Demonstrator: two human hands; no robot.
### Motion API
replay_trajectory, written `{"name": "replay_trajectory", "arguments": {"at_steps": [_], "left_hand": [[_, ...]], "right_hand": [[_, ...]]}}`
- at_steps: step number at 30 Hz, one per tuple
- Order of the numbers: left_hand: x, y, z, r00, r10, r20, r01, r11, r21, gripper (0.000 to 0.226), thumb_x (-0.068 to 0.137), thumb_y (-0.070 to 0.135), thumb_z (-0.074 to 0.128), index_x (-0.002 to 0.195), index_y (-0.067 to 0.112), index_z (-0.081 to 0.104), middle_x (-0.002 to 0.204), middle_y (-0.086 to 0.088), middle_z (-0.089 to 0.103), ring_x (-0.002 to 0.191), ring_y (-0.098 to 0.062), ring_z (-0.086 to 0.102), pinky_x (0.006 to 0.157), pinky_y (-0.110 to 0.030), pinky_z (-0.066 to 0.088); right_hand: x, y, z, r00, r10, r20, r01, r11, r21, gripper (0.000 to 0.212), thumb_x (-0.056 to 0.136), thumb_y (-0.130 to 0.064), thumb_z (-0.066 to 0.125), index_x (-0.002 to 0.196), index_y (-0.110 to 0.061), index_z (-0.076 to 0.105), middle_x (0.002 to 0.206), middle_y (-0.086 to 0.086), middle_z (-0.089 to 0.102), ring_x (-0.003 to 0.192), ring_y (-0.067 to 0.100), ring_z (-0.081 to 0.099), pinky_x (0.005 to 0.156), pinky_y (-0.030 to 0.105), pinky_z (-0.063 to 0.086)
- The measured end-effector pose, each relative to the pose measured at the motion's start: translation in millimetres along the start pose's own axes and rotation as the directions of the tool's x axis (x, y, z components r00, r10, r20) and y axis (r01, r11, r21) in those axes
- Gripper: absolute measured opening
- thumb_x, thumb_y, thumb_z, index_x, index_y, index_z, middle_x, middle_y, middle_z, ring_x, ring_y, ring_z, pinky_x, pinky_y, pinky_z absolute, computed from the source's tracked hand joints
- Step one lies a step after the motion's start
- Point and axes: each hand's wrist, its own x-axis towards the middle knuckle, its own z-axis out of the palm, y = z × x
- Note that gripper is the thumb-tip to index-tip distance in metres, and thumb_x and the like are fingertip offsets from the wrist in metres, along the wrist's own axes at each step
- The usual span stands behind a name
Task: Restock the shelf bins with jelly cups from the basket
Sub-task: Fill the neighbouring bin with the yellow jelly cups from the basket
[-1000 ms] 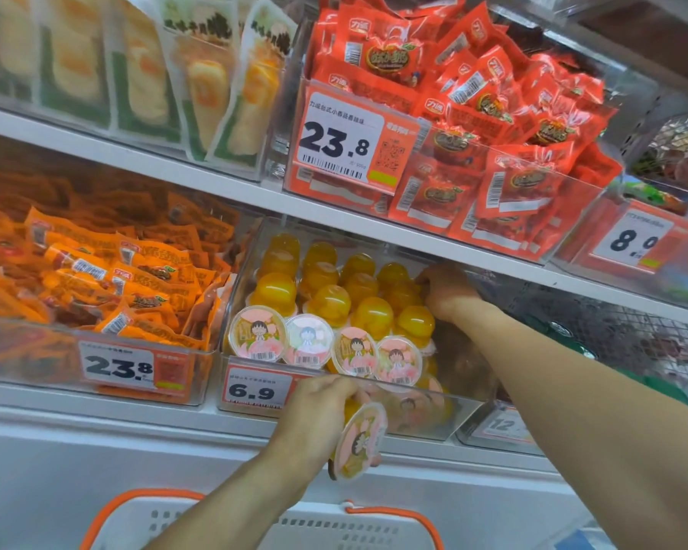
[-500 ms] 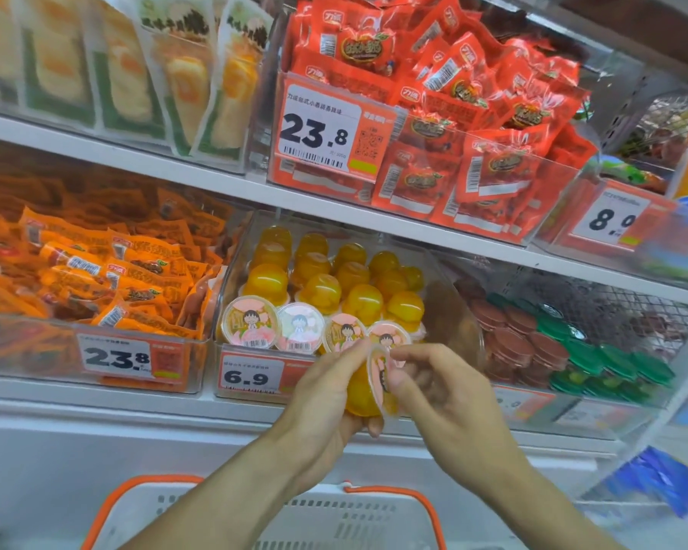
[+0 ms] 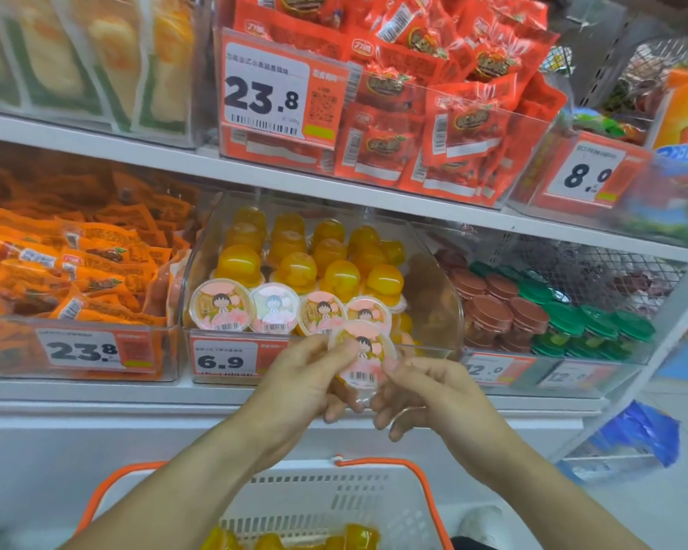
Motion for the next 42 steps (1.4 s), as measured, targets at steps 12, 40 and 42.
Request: {"name": "replay_trajectory", "arguments": {"at_steps": [12, 40, 42], "left_hand": [[-6.0, 6.2, -4.0, 0.982, 0.018, 0.188, -0.091, 0.917, 0.388, 0.044, 0.087, 0.067, 0.035, 0.129, 0.063, 0.048, 0.070, 0.020, 0.062, 0.057, -0.004, 0.043, 0.050, -0.018, 0.037], [11.1, -13.7, -16.8, 0.999, 0.022, 0.044, -0.032, 0.964, 0.263, 0.041, 0.089, 0.046, 0.055, 0.126, 0.057, 0.043, 0.115, -0.008, 0.058, 0.070, -0.022, 0.067, 0.053, -0.029, 0.041], [11.3, -14.6, -16.1, 0.999, 0.018, 0.047, -0.030, 0.968, 0.251, 0.046, 0.079, 0.049, 0.052, 0.124, 0.059, 0.045, 0.116, -0.008, 0.057, 0.070, -0.022, 0.067, 0.053, -0.029, 0.041]], "right_hand": [[1.4, -8.1, -8.5, 0.983, -0.183, -0.005, 0.182, 0.980, -0.079, 0.026, 0.084, -0.013, 0.070, 0.094, 0.008, 0.058, 0.064, 0.028, 0.063, 0.049, 0.032, 0.063, 0.047, 0.036, 0.054], [185.2, -62.6, -56.8, 0.867, -0.485, -0.111, -0.101, 0.046, -0.994, 0.018, 0.098, -0.022, 0.057, 0.099, -0.008, 0.069, 0.095, 0.013, 0.067, 0.081, 0.029, 0.059, 0.070, 0.027, 0.040], [182.6, -61.6, -57.4, 0.861, -0.504, -0.071, -0.067, 0.026, -0.997, 0.019, 0.097, -0.021, 0.056, 0.097, -0.007, 0.069, 0.096, 0.014, 0.067, 0.087, 0.032, 0.062, 0.070, 0.028, 0.039]]}}
